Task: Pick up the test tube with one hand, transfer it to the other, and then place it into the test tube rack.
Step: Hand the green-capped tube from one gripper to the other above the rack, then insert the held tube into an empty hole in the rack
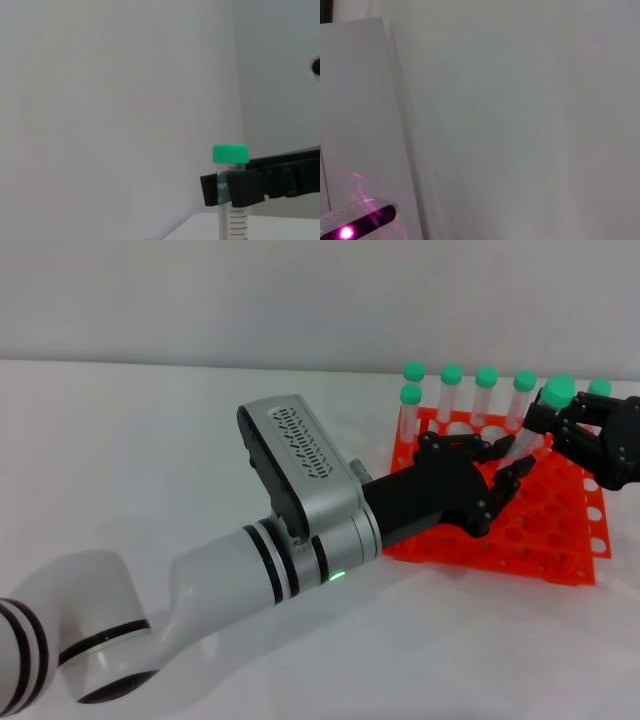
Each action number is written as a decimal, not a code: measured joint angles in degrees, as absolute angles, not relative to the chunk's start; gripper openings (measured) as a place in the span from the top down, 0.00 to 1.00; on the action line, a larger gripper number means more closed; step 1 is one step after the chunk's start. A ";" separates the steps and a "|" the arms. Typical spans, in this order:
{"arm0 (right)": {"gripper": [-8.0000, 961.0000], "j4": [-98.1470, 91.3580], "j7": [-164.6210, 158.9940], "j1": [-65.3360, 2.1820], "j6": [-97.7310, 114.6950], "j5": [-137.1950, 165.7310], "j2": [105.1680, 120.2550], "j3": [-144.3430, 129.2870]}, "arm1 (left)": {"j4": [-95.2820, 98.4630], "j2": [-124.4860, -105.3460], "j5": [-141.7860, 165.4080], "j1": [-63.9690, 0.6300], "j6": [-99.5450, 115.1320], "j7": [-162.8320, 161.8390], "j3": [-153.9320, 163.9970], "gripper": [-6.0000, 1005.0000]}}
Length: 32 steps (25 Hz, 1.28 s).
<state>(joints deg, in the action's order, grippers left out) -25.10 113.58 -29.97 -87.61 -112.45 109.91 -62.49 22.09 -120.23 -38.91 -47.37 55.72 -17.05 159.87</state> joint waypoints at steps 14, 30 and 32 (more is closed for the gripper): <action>0.77 -25.18 114.03 -30.50 -87.85 -112.40 109.89 -62.49 | 22.91 -120.49 -38.97 -45.73 54.51 -4.34 159.14 0.71; 0.77 -25.63 122.29 -33.19 -76.49 -112.97 115.14 -57.05 | 22.98 -120.19 -39.19 -25.93 67.03 0.60 143.43 0.28; 0.76 -25.50 123.04 -34.79 -73.47 -112.94 115.57 -57.81 | 22.81 -120.12 -40.25 -22.63 69.03 0.51 141.04 0.23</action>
